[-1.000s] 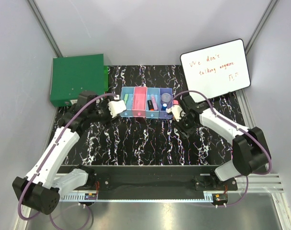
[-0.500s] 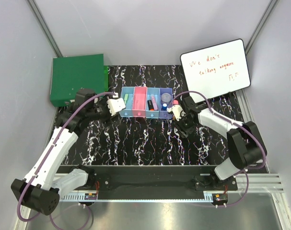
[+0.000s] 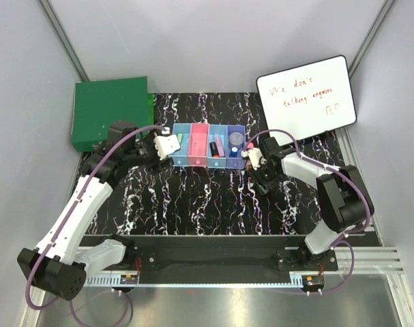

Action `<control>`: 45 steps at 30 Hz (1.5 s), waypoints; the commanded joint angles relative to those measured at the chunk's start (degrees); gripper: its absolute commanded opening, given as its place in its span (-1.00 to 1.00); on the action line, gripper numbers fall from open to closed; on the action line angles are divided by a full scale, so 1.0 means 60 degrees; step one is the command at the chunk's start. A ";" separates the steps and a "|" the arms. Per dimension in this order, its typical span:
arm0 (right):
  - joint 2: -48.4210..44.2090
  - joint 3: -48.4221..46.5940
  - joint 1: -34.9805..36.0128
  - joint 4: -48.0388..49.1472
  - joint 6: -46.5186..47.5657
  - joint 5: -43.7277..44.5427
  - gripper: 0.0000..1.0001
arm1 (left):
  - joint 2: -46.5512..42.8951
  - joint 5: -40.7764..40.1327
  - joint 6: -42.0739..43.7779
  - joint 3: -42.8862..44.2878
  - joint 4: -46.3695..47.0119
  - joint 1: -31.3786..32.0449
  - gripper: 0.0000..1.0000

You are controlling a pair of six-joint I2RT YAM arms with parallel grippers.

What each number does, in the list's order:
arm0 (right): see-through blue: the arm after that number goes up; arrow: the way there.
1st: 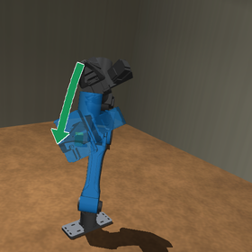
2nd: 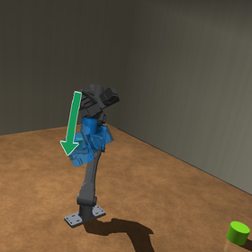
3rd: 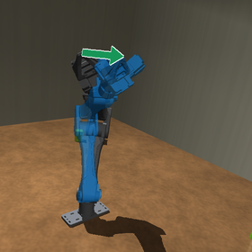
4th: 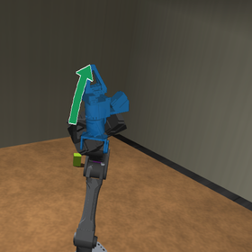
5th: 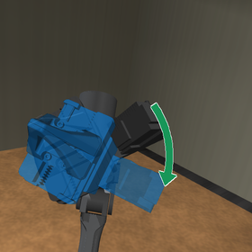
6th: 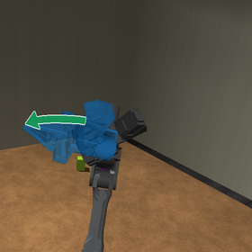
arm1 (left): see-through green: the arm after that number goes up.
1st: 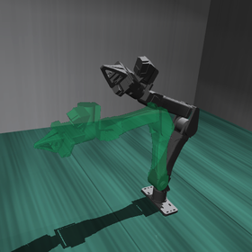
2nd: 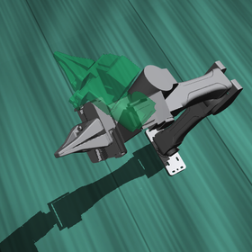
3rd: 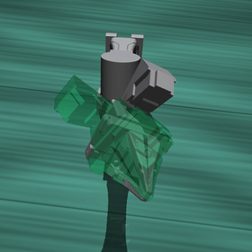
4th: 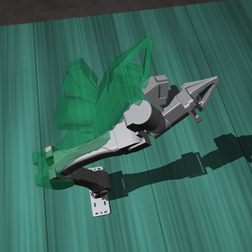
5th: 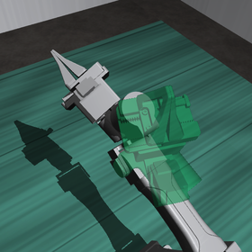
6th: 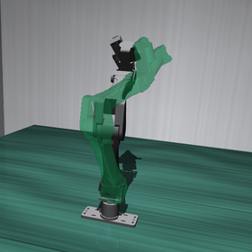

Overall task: Sort the stationery into containers
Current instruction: Pick up the stationery from the center of the board.

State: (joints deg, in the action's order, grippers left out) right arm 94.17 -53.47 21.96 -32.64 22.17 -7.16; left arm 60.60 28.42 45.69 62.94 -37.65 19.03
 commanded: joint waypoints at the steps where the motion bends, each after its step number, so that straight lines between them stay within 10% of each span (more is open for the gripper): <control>1: -0.0036 0.0313 -0.0012 0.0416 -0.0224 -0.0403 -0.08 | 0.0066 0.0389 0.0134 0.0453 0.0488 0.0022 0.39; 12: -0.0212 0.0460 -0.0012 0.0416 -0.0166 -0.0418 -0.90 | 0.0066 0.0346 0.0163 0.0599 0.0518 0.0022 0.39; 35: -0.2012 -0.0696 0.0047 -0.0917 0.1372 0.0124 -1.00 | 0.1047 0.1385 -0.2164 0.0540 0.1162 0.0022 0.39; 45: -0.3098 -0.1209 0.0925 0.1072 0.3362 0.0973 -1.00 | 0.2599 0.2659 -0.3600 0.1521 0.1411 0.0022 0.39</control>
State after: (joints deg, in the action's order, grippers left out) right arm 77.47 -57.60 25.52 -34.04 35.40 -4.43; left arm 73.80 38.24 29.23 67.11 -32.77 19.03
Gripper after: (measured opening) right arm 0.273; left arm 0.693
